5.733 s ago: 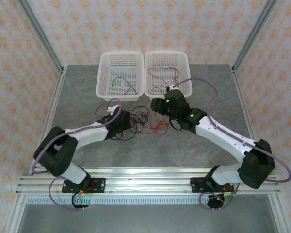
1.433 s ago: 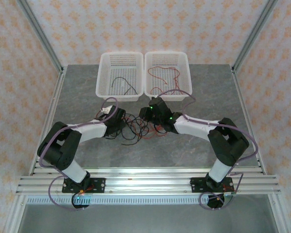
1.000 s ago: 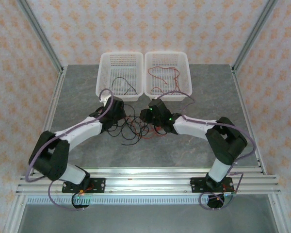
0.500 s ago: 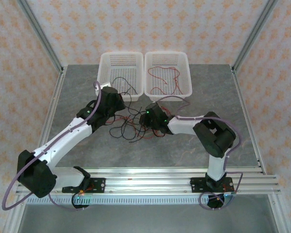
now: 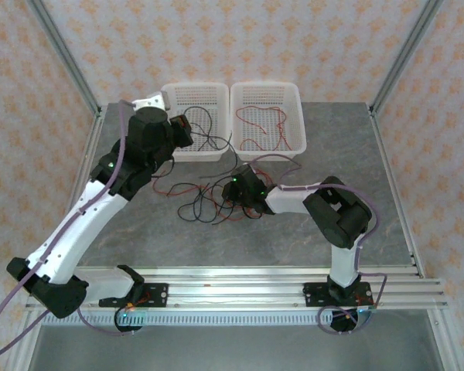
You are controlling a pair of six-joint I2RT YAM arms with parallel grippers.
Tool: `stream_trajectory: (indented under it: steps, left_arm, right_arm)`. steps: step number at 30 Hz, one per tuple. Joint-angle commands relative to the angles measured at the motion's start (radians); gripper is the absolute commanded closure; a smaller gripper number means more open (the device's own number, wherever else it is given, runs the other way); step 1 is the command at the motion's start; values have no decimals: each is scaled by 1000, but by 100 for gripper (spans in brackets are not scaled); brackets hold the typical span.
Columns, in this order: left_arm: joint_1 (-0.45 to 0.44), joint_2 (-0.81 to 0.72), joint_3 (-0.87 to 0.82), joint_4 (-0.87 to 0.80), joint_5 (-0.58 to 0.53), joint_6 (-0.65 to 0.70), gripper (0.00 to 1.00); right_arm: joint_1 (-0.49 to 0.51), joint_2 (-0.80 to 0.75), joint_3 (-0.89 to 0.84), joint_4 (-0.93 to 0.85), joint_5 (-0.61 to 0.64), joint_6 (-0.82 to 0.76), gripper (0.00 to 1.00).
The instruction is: Untangle the cables
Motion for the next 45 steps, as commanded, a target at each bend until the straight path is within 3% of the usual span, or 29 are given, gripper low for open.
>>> stream_trajectory:
  steps: [1,13,25,37,45]
  left_arm:
    - [-7,16,107,-76,-40,58,100]
    - [17,230,395,-124,-170,181,100]
    - [94,471,410,95,-260,249,100]
    - [182,712,415,259,-169,263,100]
    - [214,880,420,258,-100,224,100]
  right_arm:
    - [-5,24,-18,-8,33,12,70]
    - [-1,-96,-84,-11,14,-7,68]
    - [33,-436,-182,-136,83,-42,64]
    - [45,-745,-355,-225,132,14,63]
    - [46,-786,-393,-259,171,29,63]
